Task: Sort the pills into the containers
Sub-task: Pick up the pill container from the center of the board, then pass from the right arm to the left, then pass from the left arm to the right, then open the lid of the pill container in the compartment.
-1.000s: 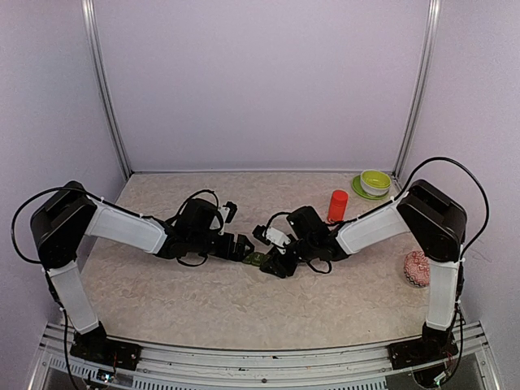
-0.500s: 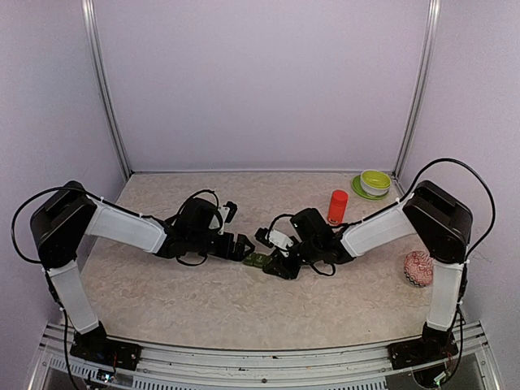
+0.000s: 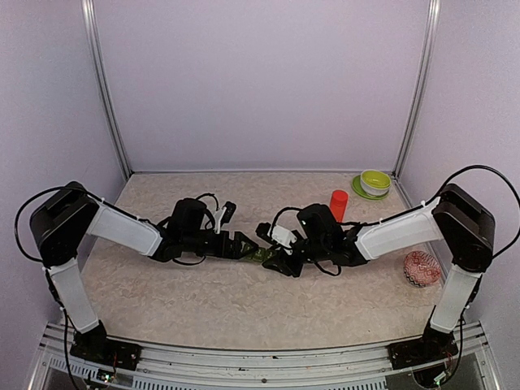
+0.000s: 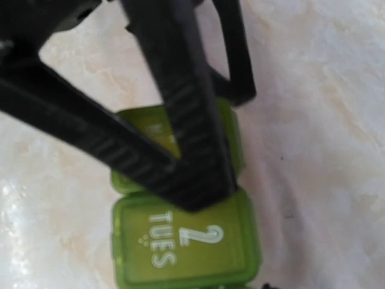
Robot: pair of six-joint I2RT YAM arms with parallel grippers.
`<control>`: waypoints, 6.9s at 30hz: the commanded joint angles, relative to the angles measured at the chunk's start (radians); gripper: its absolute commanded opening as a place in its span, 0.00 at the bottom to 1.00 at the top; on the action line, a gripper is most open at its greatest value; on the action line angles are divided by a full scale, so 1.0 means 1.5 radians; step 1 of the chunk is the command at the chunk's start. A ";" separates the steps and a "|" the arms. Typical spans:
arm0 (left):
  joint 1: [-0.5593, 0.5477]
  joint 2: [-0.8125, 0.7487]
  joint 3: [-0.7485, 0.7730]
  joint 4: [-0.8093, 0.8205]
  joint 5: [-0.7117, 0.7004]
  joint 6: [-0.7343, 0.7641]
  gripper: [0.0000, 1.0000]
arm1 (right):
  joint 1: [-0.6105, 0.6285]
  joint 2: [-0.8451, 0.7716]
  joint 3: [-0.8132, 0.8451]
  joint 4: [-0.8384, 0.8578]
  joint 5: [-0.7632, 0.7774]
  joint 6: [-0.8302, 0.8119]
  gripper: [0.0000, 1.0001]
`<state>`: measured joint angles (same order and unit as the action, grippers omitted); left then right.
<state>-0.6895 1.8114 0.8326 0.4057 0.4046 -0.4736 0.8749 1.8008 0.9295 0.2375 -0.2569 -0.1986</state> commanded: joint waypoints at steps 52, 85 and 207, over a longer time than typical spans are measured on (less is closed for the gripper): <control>0.024 0.066 -0.068 0.358 0.264 -0.218 0.24 | 0.045 -0.135 -0.093 0.099 0.063 0.050 0.78; -0.108 -0.063 -0.062 0.438 0.197 -0.245 0.25 | -0.028 -0.297 -0.290 0.443 -0.234 0.676 0.71; -0.390 -0.219 -0.231 0.393 -0.265 0.759 0.91 | -0.033 -0.414 -0.272 0.129 -0.480 0.809 0.22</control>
<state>-1.2671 1.4677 0.4458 0.9989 -0.0067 0.6415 0.8284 1.1633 0.5362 0.3325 -0.9318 0.9829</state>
